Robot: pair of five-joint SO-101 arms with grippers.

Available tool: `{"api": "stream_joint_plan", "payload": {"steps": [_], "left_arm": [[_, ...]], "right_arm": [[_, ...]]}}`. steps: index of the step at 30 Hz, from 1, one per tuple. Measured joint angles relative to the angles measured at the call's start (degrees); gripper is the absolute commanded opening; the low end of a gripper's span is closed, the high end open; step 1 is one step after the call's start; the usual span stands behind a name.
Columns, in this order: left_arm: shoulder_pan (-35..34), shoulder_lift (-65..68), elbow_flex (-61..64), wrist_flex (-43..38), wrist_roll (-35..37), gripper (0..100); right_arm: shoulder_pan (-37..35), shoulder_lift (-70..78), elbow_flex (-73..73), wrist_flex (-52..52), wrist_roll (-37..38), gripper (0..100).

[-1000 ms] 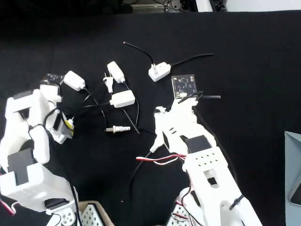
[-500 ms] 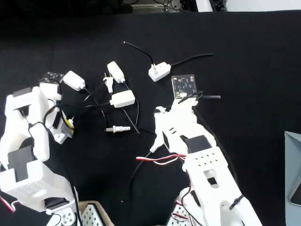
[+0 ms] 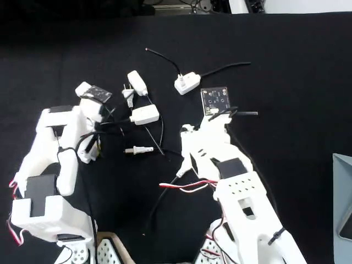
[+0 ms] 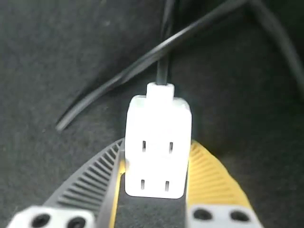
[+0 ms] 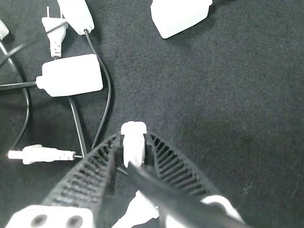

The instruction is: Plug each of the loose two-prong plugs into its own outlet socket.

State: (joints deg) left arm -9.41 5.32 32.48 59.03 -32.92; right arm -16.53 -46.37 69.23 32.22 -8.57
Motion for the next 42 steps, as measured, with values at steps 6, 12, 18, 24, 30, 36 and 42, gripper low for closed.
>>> {"api": "stream_joint_plan", "payload": {"steps": [6, 12, 18, 24, 30, 36, 42], "left_arm": [[3.6, 0.0, -0.1, -0.1, 2.1, 19], [5.0, -3.6, 0.5, -0.2, 5.4, 22], [7.4, -16.4, 2.7, 5.7, 6.1, 23], [6.2, -28.1, 9.4, 6.8, 6.1, 27], [3.5, -30.9, 15.4, 3.9, 6.1, 27], [0.3, -30.1, 24.4, -9.2, 6.0, 27], [-8.5, -29.7, 25.7, -15.3, 6.0, 27]], "right_arm": [[0.0, 0.0, 0.0, 0.0, 0.0, 1.4], [0.0, 0.0, 0.0, 0.0, 0.0, 1.4], [0.0, 0.0, 0.0, 0.0, 0.0, 1.5], [0.0, 0.0, 0.0, 0.0, 0.0, 1.5], [0.0, 0.0, 0.0, 0.0, 0.0, 1.5], [0.0, 0.0, 0.0, 0.0, 0.0, 1.5], [0.0, 0.0, 0.0, 0.0, 0.0, 1.5]]}}
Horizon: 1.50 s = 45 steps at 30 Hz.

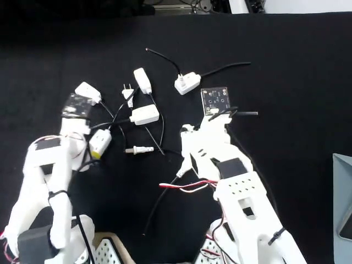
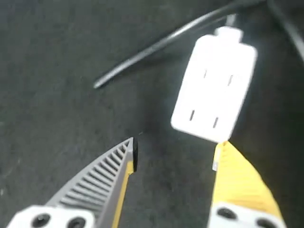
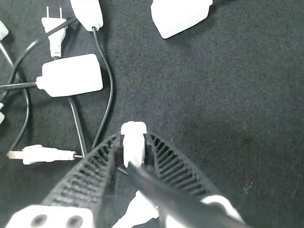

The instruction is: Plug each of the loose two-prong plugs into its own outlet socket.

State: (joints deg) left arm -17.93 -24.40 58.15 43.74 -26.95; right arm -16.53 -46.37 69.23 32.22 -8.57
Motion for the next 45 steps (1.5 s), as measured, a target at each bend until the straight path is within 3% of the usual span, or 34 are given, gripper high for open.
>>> {"api": "stream_joint_plan", "payload": {"steps": [7, 13, 21, 29, 37, 45], "left_arm": [[-1.8, -9.1, -0.2, 10.5, 0.0, 27], [-4.5, -24.9, 1.8, 16.6, 2.5, 27], [-15.8, -40.0, 15.1, 11.6, 6.9, 27], [-19.9, -43.6, 20.7, 6.5, 14.8, 27], [-21.0, -43.7, 20.7, 6.3, 16.1, 27], [-21.0, -43.7, 21.5, 6.1, 16.4, 27]], "right_arm": [[-0.6, 0.0, 0.0, 0.0, 0.0, 1.5], [-9.8, 0.1, -0.6, 0.0, 4.5, 1.4], [-22.6, 3.4, -8.4, 0.0, 11.1, 1.4], [-30.6, 24.1, -22.3, -5.6, 15.6, 1.2], [-33.5, 44.9, -37.0, -7.1, 20.2, 1.2], [-34.2, 52.7, -44.6, -4.6, 23.1, 1.2]]}}
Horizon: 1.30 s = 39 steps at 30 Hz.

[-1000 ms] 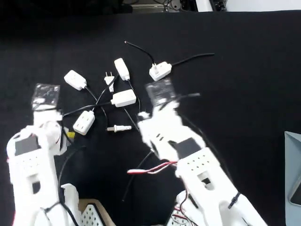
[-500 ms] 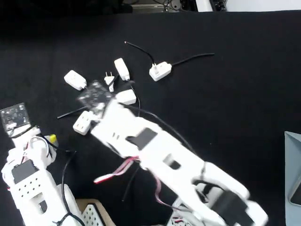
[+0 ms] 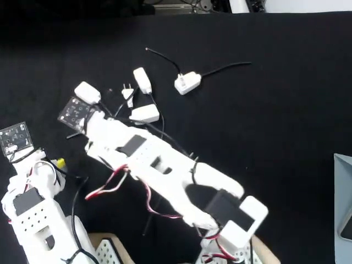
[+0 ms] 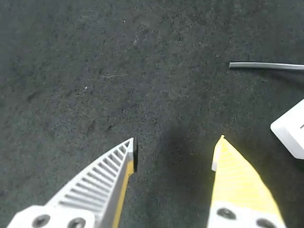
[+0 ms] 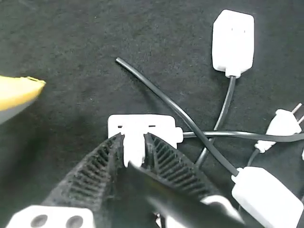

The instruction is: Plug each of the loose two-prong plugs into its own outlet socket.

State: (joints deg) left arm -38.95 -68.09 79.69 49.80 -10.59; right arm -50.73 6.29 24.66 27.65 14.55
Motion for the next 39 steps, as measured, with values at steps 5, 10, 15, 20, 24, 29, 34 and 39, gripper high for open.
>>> {"api": "stream_joint_plan", "payload": {"steps": [5, 10, 15, 20, 24, 29, 34, 39], "left_arm": [[0.0, 0.0, 0.0, 0.0, 0.0, 27], [0.0, 0.0, 0.0, 0.0, 0.0, 27], [0.0, 0.0, 0.0, 0.0, 0.0, 27], [0.0, 0.0, 0.0, 0.0, 0.0, 27], [0.0, 0.0, 0.0, 0.0, 0.0, 27], [0.0, 0.0, 0.0, 0.0, 0.0, 27], [0.0, 0.0, 0.0, 0.0, 0.0, 27], [0.0, 0.0, 0.0, 0.0, 0.0, 27]], "right_arm": [[-1.1, 1.9, -6.8, 8.4, 0.0, 1.2], [-1.1, 7.0, -10.9, 9.8, 0.0, 1.2], [-1.3, 10.5, -14.0, 9.8, 0.0, 1.2], [-1.3, 12.0, -15.3, 9.8, -0.2, 1.2], [-1.3, 12.4, -16.0, 10.9, -1.8, 1.2], [-1.3, 12.7, -19.4, 17.8, -1.8, 1.2], [-1.3, 15.6, -22.2, 20.5, -1.8, 1.2], [-1.3, 21.0, -26.5, 21.1, -1.8, 1.2]]}}
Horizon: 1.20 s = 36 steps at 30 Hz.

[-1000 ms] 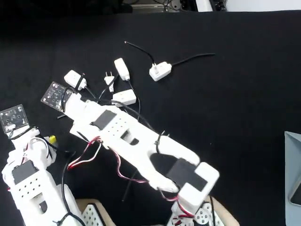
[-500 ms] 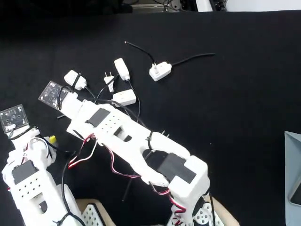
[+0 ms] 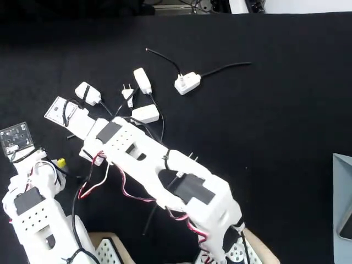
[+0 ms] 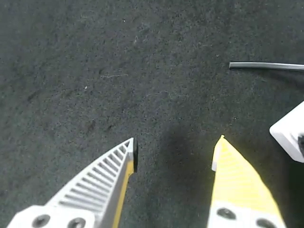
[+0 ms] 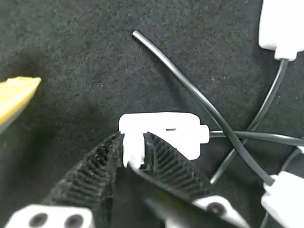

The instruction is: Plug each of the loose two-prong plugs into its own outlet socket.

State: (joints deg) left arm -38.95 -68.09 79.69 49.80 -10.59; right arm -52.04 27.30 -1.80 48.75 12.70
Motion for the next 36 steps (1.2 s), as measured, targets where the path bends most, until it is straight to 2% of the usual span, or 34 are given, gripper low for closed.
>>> {"api": "stream_joint_plan", "payload": {"steps": [13, 28, 36], "left_arm": [[0.0, 0.0, 0.0, 0.0, 0.0, 27], [0.0, 0.0, 0.7, -0.4, 0.0, 27], [0.0, 0.0, 0.6, -0.9, 0.0, 27]], "right_arm": [[-0.1, -1.4, -1.2, 3.4, 0.0, 1.2], [0.0, -29.7, 17.7, 6.0, -0.1, 1.5], [0.0, -25.1, 19.0, 2.0, -5.5, 1.3]]}}
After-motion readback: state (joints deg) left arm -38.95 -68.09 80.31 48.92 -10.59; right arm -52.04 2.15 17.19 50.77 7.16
